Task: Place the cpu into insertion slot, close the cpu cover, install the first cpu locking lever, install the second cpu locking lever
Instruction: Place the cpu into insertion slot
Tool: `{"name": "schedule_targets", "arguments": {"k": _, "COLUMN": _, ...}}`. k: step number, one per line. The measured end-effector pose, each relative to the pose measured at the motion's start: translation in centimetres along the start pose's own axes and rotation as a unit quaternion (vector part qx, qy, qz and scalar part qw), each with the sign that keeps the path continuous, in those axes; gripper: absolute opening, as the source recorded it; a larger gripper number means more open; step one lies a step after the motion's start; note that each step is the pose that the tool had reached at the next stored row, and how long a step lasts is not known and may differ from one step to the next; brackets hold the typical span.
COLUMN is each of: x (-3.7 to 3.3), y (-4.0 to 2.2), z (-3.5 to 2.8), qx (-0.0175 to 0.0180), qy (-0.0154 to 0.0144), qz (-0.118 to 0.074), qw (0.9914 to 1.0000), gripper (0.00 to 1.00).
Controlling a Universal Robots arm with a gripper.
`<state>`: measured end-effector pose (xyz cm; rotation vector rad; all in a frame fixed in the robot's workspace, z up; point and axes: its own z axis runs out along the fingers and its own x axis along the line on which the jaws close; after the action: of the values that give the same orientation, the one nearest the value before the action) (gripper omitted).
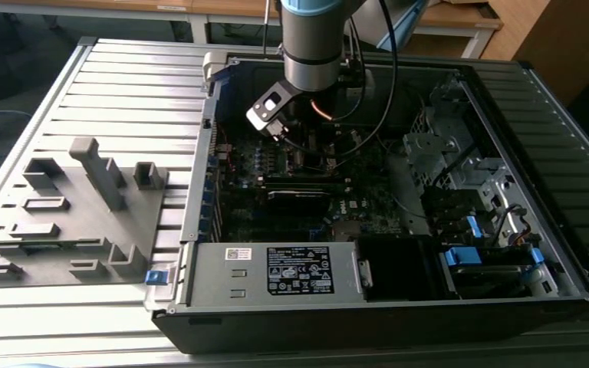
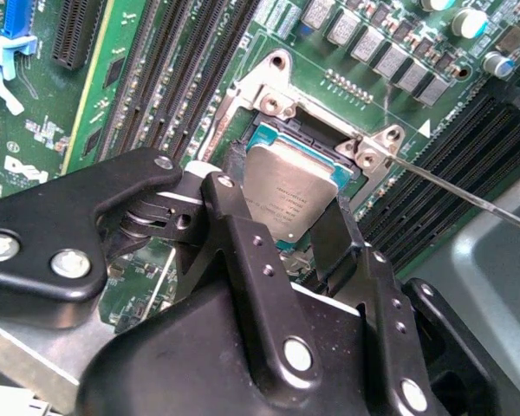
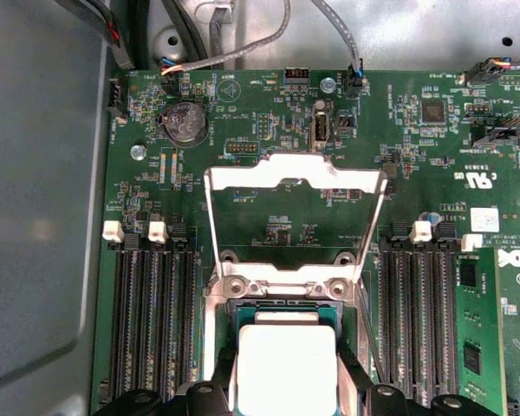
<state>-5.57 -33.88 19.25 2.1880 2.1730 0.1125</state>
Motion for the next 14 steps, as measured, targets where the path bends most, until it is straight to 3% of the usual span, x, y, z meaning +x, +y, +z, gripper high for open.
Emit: {"name": "schedule_targets", "arguments": {"k": 14, "x": 0.00, "y": 0.02, "z": 0.00, "qx": 0.0000, "qy": -0.0001, "qz": 0.000, "qw": 1.00000, "gripper": 0.54}}
